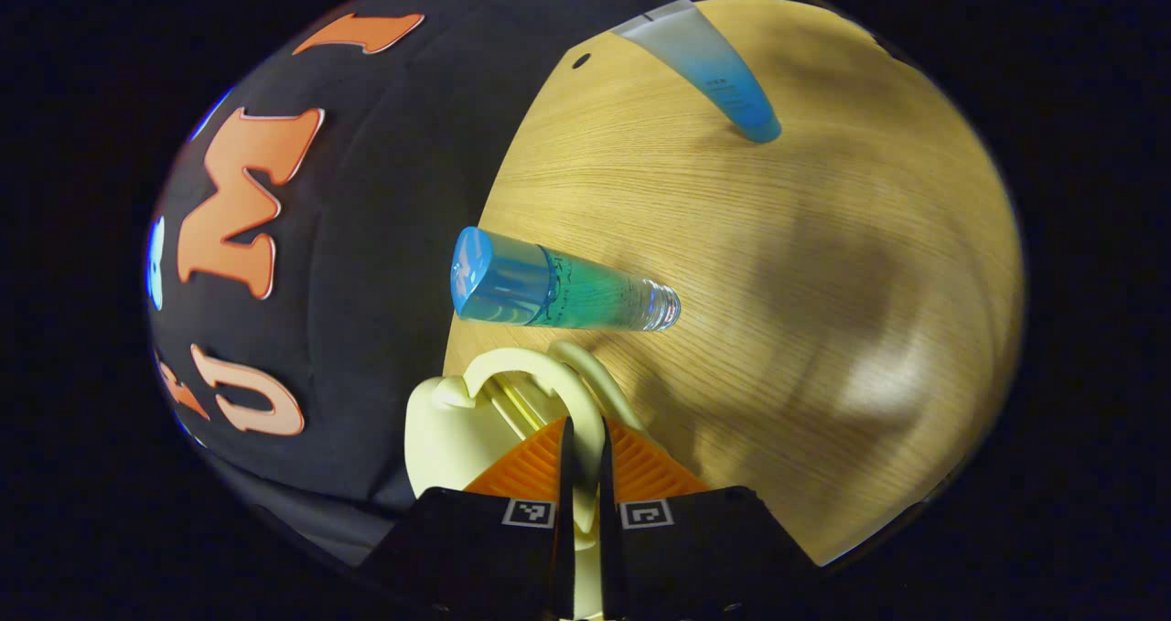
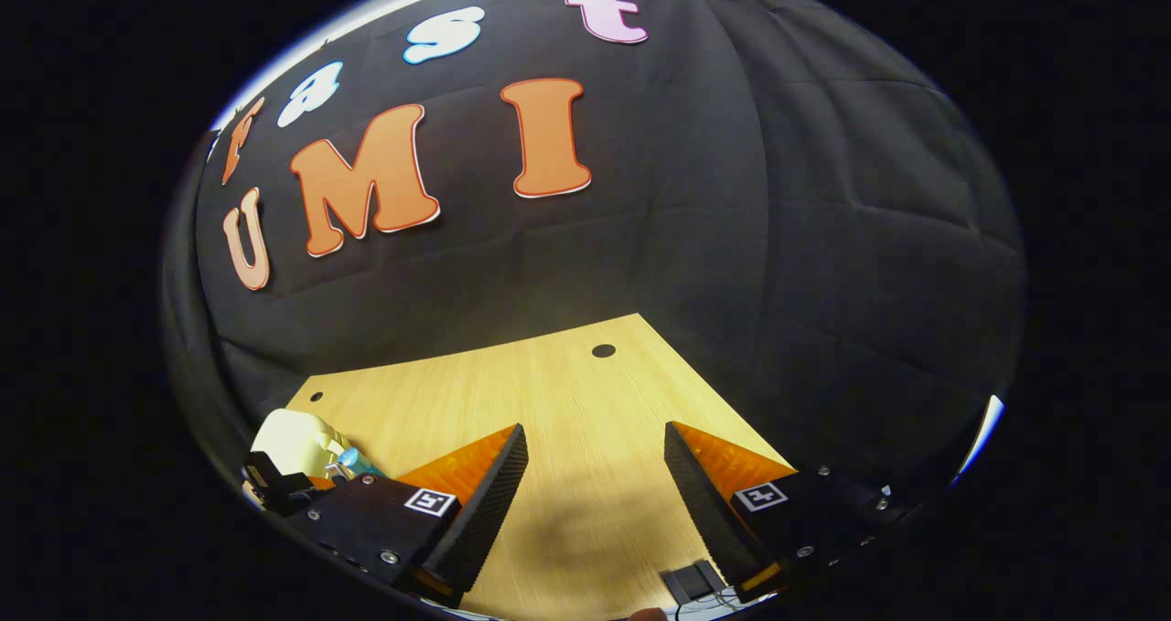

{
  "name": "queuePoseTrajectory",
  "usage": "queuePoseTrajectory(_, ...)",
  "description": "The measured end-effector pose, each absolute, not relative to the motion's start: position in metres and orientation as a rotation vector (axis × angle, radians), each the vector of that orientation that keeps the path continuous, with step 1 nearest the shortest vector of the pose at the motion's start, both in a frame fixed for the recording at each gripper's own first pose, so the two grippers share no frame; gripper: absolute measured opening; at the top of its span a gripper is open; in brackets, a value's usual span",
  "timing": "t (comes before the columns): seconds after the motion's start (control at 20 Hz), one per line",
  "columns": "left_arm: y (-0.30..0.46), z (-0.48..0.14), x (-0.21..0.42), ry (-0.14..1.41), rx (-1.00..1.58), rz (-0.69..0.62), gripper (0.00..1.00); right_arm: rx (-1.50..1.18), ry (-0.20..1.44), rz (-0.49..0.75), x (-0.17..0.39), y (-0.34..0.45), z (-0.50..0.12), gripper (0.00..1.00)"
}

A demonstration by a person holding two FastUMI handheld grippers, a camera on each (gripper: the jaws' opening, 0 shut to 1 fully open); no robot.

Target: First open the suitcase, pack the skin care products into it, and then close the suitcase.

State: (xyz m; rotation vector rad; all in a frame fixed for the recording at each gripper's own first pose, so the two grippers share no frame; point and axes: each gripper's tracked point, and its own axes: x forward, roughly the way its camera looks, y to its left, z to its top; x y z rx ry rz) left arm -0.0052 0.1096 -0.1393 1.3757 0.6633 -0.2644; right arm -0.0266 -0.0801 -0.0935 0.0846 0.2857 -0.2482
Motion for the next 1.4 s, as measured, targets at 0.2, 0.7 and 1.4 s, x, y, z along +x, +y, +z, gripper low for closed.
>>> queuePoseTrajectory(0.2,0.103,-0.115,-0.018,0.707,1.053,-0.255,0.11,0.069,0.277,-0.205,-0.020,-0.062,-0.090,0.95)
queuePoseTrajectory(0.7,0.197,0.026,-0.018,0.525,0.307,-0.166,0.10,0.076,0.212,-0.136,-0.006,0.032,-0.073,0.95)
queuePoseTrajectory(1.4,0.515,0.010,-0.011,0.479,-0.180,0.018,0.06,0.172,0.240,-0.093,-0.007,0.158,-0.071,0.95)
